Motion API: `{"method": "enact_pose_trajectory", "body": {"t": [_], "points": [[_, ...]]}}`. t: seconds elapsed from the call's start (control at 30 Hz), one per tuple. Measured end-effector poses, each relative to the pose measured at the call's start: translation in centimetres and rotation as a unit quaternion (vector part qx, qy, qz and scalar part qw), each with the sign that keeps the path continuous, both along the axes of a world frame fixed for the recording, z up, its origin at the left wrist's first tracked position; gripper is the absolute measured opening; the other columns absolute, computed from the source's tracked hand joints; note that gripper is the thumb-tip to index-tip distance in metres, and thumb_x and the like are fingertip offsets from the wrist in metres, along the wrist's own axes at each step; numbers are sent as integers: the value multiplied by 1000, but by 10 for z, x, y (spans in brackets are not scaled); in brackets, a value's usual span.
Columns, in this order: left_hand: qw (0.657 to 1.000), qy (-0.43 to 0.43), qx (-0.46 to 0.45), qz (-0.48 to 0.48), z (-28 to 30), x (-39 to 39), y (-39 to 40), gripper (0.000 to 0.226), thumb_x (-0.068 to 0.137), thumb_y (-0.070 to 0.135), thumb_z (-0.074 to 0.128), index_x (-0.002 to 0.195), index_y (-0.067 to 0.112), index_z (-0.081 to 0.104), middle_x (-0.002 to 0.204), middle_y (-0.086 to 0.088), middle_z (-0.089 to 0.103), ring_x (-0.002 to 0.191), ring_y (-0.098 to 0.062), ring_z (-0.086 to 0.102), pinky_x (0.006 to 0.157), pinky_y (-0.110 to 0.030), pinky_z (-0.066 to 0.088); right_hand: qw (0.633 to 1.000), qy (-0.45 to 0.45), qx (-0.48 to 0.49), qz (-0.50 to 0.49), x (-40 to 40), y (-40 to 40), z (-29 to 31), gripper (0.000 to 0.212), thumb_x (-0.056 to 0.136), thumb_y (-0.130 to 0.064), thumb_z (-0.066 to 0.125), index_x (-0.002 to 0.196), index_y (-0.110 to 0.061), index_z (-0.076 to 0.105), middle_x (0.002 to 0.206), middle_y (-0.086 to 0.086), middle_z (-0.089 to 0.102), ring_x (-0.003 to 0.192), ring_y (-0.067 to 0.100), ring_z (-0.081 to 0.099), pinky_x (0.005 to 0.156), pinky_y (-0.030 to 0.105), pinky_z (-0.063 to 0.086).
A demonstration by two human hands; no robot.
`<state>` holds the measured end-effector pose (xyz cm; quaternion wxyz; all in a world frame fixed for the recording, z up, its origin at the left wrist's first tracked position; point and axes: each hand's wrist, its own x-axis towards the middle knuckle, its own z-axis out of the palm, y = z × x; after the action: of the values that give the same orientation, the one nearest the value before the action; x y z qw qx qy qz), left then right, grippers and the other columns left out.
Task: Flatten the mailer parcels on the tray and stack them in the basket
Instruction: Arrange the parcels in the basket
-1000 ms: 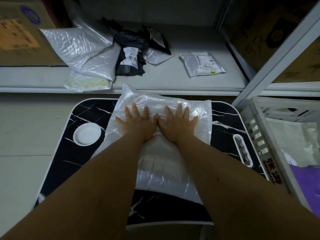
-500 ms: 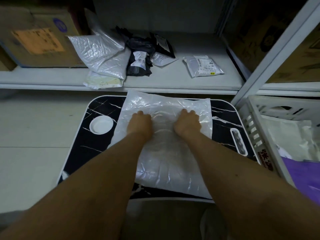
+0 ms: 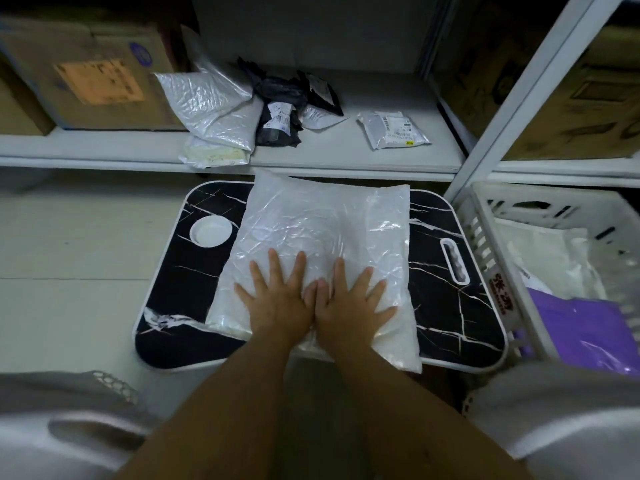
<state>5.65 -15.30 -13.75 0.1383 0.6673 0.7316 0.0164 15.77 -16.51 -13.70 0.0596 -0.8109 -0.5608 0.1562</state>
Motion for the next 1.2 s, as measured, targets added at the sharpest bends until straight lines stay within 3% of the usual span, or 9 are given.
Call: {"method": "enact_pose_trajectory", "body": {"t": [0.37, 0.47, 0.57, 0.67, 0.77, 0.87, 1.03, 1.13, 1.2], "points": [[999, 33, 24, 8, -7, 0, 3, 66, 92, 61, 2, 150, 32, -8, 160, -10, -4, 145, -40, -3, 112, -62, 2, 999, -30, -1, 24, -1, 6, -9, 59, 97, -60, 12, 151, -42, -2, 161, 15, -2, 146, 42, -7, 109, 70, -1], [998, 57, 38, 13, -6, 0, 7, 67, 95, 58, 10, 150, 21, 16, 155, -16, 21, 141, -43, 16, 112, -58, 14, 999, -36, -3, 32, -2, 12, -8, 58, 97, -59, 14, 152, -40, 7, 160, 18, 5, 146, 40, -3, 109, 69, 0], [995, 81, 64, 11, 2, 2, 14, 60, 94, 57, 17, 131, 17, 43, 127, -14, 48, 121, -35, 40, 102, -52, 30, 997, -44, 29, 55, 3, 20, -5, 53, 97, -54, 19, 147, -38, 26, 158, 16, 15, 146, 36, 7, 110, 67, 7], [991, 82, 99, -21, 11, 2, 39, 52, 95, 53, 22, 121, 22, 53, 129, -15, 46, 127, -32, 35, 109, -50, 25, 987, -46, 119, 102, 10, 45, 3, 44, 96, -44, 26, 130, -28, 50, 157, 10, 24, 146, 32, 14, 112, 63, 13], [988, -2, 135, -76, 11, -6, 65, 38, 98, 35, 33, 117, 14, 59, 142, -13, 38, 139, -30, 28, 115, -42, 22, 971, -23, 147, 189, 12, 72, 2, 41, 98, -28, 37, 134, -11, 50, 155, 10, 29, 146, 29, 19, 116, 54, 20], [989, -90, 91, -80, 6, -7, 70, 45, 100, 28, 31, 140, 8, 37, 153, -11, 27, 144, -27, 20, 116, -42, 23, 964, 57, 159, 207, 14, 78, -7, 56, 97, -35, 26, 144, -5, 35, 148, 16, 38, 135, 31, 38, 109, 48, 35], [995, -1, 19, -96, -3, -11, 74, 53, 99, 46, 13, 149, 39, -5, 160, 3, -9, 147, -27, -10, 115, -59, 7, 966, -24, 128, 222, 20, 84, -15, 50, 100, -47, 23, 148, -34, 29, 157, -1, 29, 141, 22, 29, 109, 47, 26], [996, 35, -23, -78, -5, -8, 77, 53, 98, 50, 10, 149, 42, -5, 160, 6, -10, 146, -31, -10, 111, -65, 6, 965, -53, 140, 213, 21, 87, -16, 46, 97, -47, 26, 139, -35, 42, 149, -5, 41, 132, 21, 40, 101, 47, 31], [997, 37, -14, -64, -2, -5, 81, 52, 98, 47, 13, 149, 36, 15, 159, 4, 11, 146, -30, 8, 111, -63, 10, 966, -56, 164, 194, 18, 90, -16, 43, 95, -46, 29, 126, -33, 55, 133, -5, 56, 118, 22, 52, 93, 46, 37]]}}
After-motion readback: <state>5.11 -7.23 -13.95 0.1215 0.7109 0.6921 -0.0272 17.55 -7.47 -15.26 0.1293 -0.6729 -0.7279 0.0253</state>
